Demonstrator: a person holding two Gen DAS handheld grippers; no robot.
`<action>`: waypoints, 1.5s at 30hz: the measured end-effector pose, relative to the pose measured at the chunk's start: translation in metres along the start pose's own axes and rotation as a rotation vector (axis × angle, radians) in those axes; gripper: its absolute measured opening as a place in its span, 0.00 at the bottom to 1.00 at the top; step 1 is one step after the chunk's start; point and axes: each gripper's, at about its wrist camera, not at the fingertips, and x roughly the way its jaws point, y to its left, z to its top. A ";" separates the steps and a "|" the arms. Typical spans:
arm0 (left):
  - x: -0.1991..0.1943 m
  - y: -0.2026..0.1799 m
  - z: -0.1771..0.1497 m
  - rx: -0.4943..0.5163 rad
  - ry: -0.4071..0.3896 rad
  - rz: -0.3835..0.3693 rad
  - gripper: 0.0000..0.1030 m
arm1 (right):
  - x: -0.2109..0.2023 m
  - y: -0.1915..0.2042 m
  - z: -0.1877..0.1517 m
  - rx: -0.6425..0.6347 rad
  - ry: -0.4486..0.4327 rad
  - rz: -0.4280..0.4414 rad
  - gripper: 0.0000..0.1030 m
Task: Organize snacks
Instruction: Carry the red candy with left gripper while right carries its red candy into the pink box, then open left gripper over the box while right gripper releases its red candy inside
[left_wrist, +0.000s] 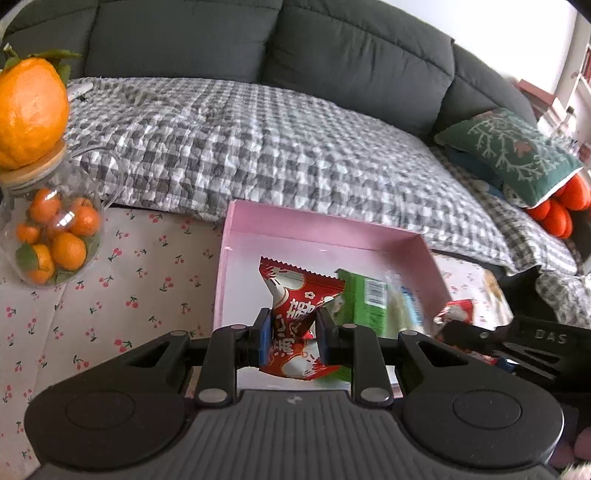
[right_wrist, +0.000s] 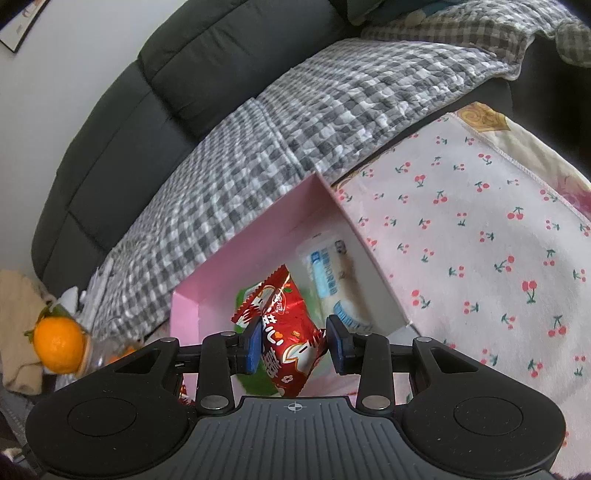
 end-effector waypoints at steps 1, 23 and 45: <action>0.002 0.000 0.000 0.000 0.004 0.009 0.22 | 0.002 -0.002 0.000 0.004 -0.003 -0.002 0.34; 0.023 -0.004 -0.012 0.015 0.059 0.073 0.49 | 0.000 -0.001 0.000 -0.005 0.001 -0.026 0.59; -0.038 -0.014 -0.025 0.127 0.090 0.096 0.92 | -0.056 0.023 -0.020 -0.189 0.094 -0.083 0.79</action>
